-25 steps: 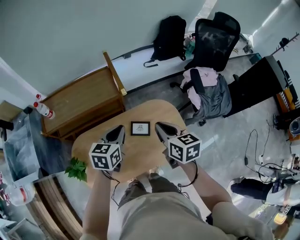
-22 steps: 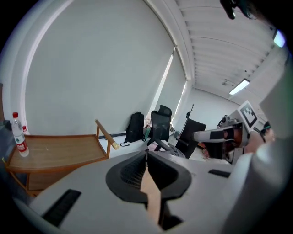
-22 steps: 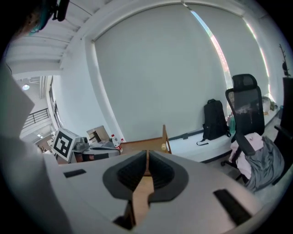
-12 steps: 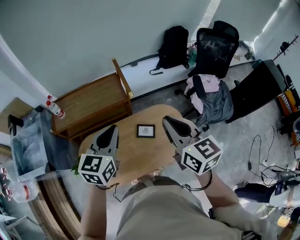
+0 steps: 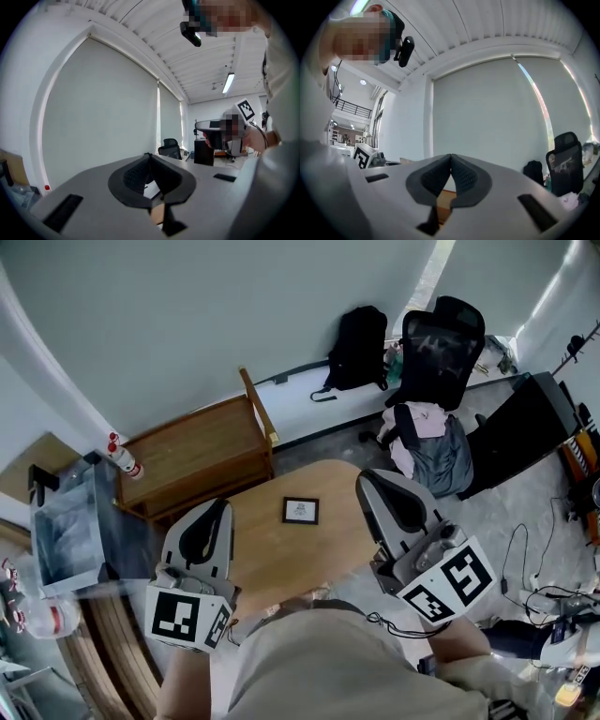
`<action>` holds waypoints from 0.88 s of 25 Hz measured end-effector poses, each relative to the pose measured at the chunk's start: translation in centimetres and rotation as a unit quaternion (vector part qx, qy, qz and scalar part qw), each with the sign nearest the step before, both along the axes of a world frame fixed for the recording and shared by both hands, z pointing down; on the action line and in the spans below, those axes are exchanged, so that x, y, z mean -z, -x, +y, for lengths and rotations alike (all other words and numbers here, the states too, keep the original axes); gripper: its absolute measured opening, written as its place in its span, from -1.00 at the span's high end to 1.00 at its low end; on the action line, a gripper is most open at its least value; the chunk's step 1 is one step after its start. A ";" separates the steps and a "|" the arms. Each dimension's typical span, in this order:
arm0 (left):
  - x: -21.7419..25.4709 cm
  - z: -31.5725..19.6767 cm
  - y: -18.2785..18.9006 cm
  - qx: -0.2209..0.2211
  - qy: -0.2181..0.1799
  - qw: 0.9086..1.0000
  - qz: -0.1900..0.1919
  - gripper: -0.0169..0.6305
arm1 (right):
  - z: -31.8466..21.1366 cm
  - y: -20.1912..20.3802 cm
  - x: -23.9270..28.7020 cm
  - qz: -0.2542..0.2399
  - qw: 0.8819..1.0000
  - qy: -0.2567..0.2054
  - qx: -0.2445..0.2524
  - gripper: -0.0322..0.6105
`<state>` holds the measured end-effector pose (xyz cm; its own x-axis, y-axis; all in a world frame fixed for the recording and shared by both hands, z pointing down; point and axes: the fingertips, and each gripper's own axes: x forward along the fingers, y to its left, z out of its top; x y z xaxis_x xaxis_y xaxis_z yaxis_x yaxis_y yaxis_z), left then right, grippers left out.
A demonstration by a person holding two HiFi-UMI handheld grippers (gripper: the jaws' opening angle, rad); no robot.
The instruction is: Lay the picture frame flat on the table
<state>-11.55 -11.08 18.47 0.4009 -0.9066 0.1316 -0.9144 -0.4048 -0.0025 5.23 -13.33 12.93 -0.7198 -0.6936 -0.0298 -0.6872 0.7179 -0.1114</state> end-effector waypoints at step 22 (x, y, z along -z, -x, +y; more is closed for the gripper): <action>-0.2 2.3 -0.7 -0.002 -0.018 1.000 -0.011 0.90 | 2.6 3.6 -3.4 0.064 0.997 -0.006 0.033 0.91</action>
